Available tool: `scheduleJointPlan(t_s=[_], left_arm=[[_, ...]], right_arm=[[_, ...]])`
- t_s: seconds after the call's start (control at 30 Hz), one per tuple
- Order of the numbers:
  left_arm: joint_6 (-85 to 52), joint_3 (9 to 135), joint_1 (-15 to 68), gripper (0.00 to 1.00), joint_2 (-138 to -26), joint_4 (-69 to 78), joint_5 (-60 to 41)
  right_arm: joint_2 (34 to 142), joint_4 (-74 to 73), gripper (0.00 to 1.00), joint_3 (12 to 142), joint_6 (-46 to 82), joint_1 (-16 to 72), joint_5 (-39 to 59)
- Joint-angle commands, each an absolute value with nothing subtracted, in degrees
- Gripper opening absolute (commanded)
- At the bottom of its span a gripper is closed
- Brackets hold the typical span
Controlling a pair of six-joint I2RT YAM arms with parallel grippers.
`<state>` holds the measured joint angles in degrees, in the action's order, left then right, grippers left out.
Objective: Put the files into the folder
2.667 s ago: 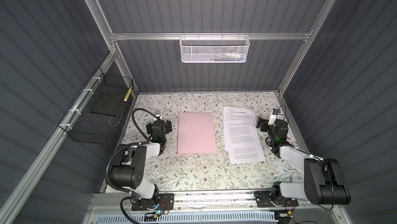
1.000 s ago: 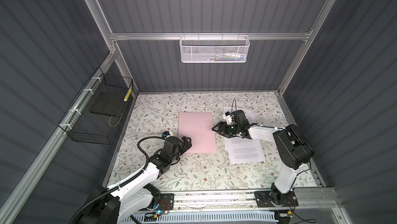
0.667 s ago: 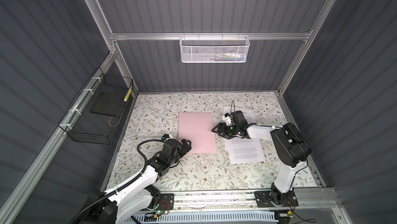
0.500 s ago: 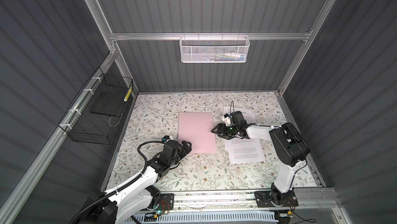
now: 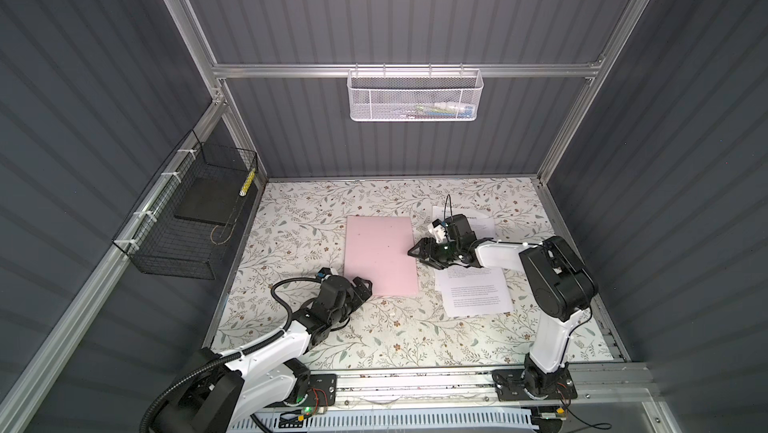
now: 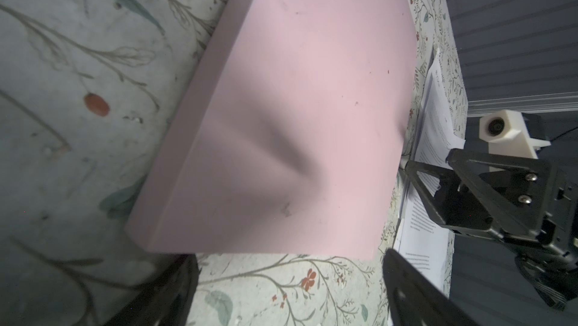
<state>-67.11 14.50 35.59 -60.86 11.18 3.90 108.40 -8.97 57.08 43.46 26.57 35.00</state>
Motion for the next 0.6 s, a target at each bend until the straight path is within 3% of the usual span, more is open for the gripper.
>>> scheduleJointPlan(t_s=[0.0,0.57], left_arm=[[-68.7,12.4,35.9,0.92,-59.2,13.7,5.6],[-73.4,6.7,35.9,0.91,-64.1,32.5,7.8]], right_arm=[[110.3,-10.1,0.67,58.2,44.1,27.0,36.6],[111.7,-12.6,0.66,57.7,45.2,28.0,37.9]])
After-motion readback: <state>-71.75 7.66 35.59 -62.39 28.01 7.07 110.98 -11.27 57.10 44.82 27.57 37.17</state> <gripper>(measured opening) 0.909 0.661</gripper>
